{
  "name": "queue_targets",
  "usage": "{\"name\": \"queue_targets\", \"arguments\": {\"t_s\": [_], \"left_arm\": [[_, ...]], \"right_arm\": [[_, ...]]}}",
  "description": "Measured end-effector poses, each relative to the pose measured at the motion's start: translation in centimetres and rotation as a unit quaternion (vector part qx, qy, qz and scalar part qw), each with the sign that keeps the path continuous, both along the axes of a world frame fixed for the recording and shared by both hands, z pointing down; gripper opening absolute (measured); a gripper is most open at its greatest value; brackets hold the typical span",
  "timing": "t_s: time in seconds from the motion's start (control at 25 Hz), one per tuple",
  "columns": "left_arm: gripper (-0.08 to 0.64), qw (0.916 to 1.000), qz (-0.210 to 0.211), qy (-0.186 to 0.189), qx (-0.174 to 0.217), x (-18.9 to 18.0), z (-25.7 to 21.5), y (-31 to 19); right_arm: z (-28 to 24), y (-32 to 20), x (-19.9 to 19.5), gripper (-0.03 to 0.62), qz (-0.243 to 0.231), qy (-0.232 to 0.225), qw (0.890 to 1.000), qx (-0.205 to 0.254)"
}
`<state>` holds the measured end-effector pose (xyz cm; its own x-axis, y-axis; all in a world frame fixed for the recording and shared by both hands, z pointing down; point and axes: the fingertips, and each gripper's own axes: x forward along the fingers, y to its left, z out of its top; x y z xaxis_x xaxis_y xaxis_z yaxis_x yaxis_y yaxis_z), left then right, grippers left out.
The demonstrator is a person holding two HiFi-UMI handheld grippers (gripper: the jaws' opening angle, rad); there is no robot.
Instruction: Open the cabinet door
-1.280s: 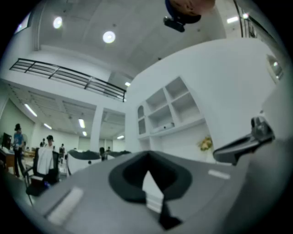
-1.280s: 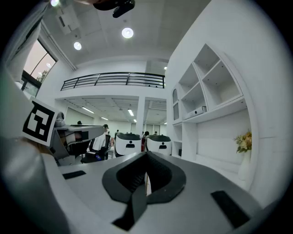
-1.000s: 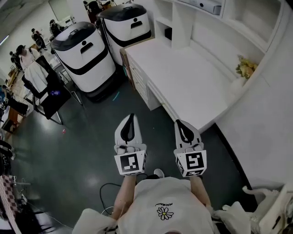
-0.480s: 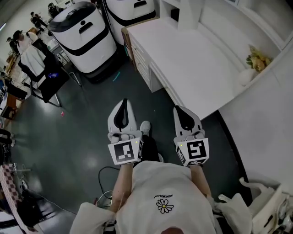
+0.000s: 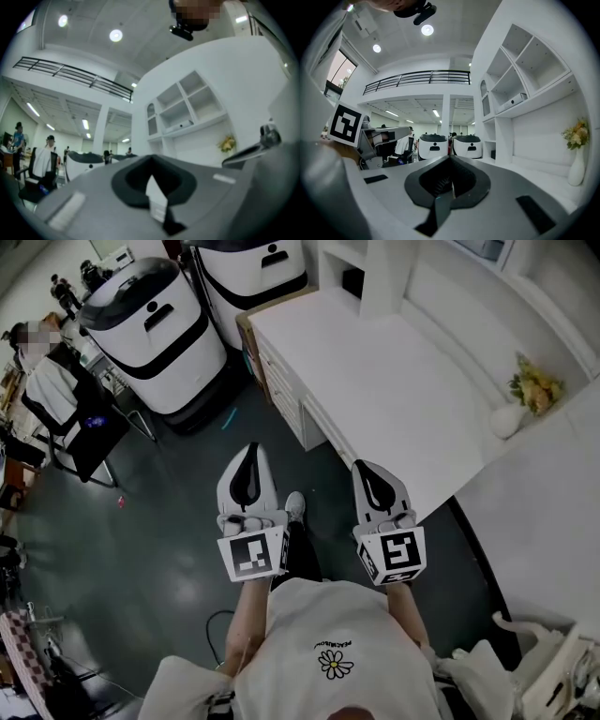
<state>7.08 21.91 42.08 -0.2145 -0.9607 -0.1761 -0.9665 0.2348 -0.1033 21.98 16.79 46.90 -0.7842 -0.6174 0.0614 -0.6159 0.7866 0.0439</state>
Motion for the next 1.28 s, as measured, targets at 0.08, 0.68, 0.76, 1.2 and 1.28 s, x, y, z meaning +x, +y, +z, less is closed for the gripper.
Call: {"name": "queue_targets", "arguments": {"t_s": [0.08,0.68,0.76,1.2,1.28], "left_arm": [[0.006,0.9999,0.01,0.002,0.004,-1.6,-0.1,-2.3],[0.006,0.9958,0.083,0.037,0.011,-15.9,-2.1,-20.9],[0.006,0.9955,0.089,0.033,0.01,-17.6,-2.3,-22.8],[0.006,0.9943,0.1,0.038,-0.003,-21.3,-2.2,-28.6],[0.006,0.994,0.103,0.036,-0.005,-20.8,-2.2,-29.2]], "right_arm": [[0.1,-2.0,-1.9,0.0,0.004,-0.002,1.0,-0.002],[-4.2,-18.8,-16.0,0.0,0.053,-0.007,0.999,0.006],[-4.7,-20.7,-17.7,0.0,0.057,-0.005,0.998,0.008],[-5.2,-26.5,-21.3,0.0,0.069,-0.003,0.998,0.006],[-5.2,-27.3,-21.1,0.0,0.073,-0.004,0.997,0.005]]}}
